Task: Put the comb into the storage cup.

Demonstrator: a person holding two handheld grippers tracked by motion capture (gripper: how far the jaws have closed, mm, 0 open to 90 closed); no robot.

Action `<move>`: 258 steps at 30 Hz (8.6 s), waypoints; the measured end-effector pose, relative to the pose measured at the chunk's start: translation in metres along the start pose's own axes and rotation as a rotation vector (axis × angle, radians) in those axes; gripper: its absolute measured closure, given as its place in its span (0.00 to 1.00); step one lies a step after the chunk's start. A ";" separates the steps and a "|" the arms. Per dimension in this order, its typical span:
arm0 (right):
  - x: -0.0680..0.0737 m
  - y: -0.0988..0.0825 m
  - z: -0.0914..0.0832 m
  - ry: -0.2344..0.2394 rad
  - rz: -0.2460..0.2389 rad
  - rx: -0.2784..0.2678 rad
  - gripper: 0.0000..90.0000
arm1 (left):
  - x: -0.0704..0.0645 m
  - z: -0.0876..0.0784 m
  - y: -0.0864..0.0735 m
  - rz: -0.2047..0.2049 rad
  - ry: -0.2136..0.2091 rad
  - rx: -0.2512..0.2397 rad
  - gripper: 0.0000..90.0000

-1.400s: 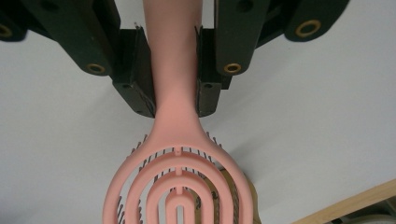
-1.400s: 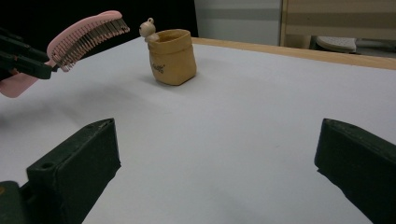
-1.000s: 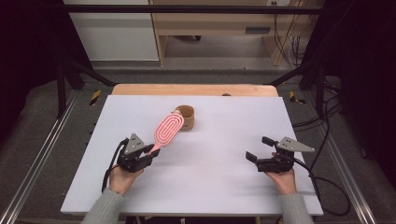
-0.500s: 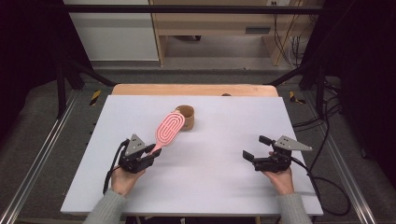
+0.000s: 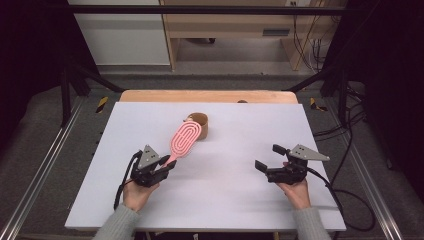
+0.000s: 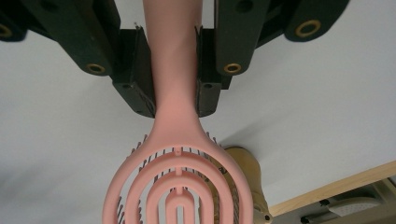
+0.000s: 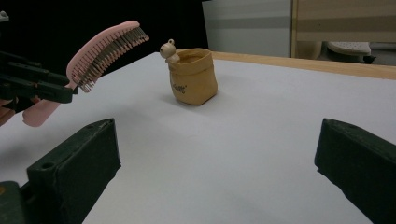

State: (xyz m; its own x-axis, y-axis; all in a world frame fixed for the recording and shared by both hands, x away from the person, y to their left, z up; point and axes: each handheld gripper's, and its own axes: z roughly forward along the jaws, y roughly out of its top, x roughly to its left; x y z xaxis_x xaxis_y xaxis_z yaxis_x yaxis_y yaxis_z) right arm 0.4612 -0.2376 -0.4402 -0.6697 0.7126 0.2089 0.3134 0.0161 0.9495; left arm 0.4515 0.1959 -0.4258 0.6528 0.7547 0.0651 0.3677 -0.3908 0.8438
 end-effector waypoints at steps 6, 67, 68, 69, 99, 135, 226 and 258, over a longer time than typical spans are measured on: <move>0.003 0.002 0.002 0.010 0.008 -0.009 0.01 | -0.002 0.000 0.001 -0.001 0.009 -0.010 0.77; 0.046 0.020 0.030 0.072 0.047 -0.016 0.01 | -0.043 0.018 0.024 -0.008 0.034 -0.110 0.77; 0.046 0.020 0.030 0.073 0.048 -0.017 0.01 | -0.044 0.018 0.024 -0.013 0.029 -0.112 0.77; 0.047 0.021 0.030 0.073 0.049 -0.015 0.01 | -0.045 0.019 0.025 -0.013 0.027 -0.113 0.77; 0.048 0.019 0.039 0.023 0.105 -0.007 0.01 | -0.077 0.051 0.020 -0.058 -0.007 -0.142 0.77; 0.051 0.021 0.051 0.001 0.147 0.025 0.02 | -0.110 0.063 0.020 -0.053 -0.047 -0.142 0.77; 0.051 0.030 0.043 0.117 0.287 0.068 0.71 | -0.128 0.061 0.026 -0.032 -0.085 -0.189 0.62; 0.049 0.044 0.022 0.065 0.228 -0.023 0.72 | -0.061 0.019 0.041 -0.153 -0.231 -0.264 0.05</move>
State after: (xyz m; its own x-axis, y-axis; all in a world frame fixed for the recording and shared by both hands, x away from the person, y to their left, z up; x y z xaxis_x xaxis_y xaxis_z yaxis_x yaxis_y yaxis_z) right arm 0.4569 -0.1865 -0.3931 -0.6257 0.6492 0.4325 0.4463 -0.1568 0.8810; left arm 0.4392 0.1235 -0.4060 0.7466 0.6435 -0.1685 0.3091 -0.1114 0.9445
